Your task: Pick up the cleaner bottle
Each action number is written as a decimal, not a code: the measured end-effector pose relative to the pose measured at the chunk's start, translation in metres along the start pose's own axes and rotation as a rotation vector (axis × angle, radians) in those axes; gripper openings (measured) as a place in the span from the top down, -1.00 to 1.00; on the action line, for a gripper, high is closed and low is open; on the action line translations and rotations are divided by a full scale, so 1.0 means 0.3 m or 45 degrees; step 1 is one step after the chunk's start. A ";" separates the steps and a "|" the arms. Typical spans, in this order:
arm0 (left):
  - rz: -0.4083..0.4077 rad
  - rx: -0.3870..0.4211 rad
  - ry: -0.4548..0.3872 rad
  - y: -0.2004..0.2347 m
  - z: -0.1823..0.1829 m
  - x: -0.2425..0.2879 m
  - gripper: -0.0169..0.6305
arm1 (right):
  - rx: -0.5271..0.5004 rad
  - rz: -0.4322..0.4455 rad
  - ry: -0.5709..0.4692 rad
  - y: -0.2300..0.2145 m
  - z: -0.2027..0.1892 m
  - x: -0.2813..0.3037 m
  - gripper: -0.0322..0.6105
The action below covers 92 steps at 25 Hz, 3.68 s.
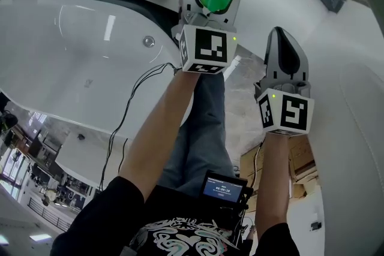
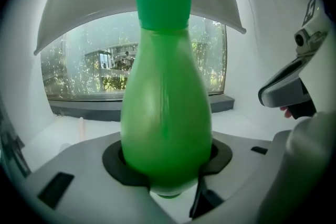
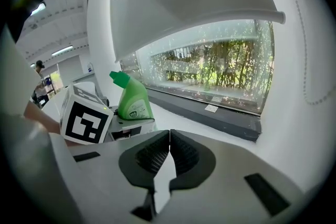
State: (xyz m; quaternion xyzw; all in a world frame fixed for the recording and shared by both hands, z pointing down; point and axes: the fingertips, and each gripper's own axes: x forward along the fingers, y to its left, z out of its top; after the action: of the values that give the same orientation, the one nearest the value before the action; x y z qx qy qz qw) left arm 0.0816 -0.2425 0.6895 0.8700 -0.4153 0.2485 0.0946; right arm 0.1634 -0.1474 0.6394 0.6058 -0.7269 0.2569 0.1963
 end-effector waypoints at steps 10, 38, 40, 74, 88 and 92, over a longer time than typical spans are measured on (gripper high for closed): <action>0.029 -0.040 -0.036 0.000 0.004 0.001 0.28 | -0.001 0.015 0.005 0.014 -0.003 0.007 0.82; -0.108 -0.033 -0.001 0.006 -0.001 -0.031 0.31 | -0.024 0.018 -0.016 0.029 0.010 -0.006 0.82; -0.111 -0.025 -0.006 0.011 0.010 -0.042 0.31 | -0.027 0.017 -0.025 0.026 0.017 -0.002 0.82; -0.127 0.100 -0.103 0.144 0.419 -0.467 0.32 | -0.088 -0.082 -0.175 0.135 0.328 -0.272 0.82; -0.173 0.125 -0.121 0.158 0.631 -0.691 0.32 | -0.074 -0.162 -0.289 0.184 0.540 -0.497 0.82; -0.181 0.111 -0.155 0.175 0.717 -0.764 0.32 | -0.070 -0.188 -0.308 0.204 0.601 -0.561 0.82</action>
State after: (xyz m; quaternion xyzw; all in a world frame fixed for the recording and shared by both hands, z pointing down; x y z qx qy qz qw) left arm -0.0046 -0.2010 0.3856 0.9140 -0.3463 0.2057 0.0484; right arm 0.1398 -0.1182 0.3879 0.6786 -0.7055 0.1468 0.1422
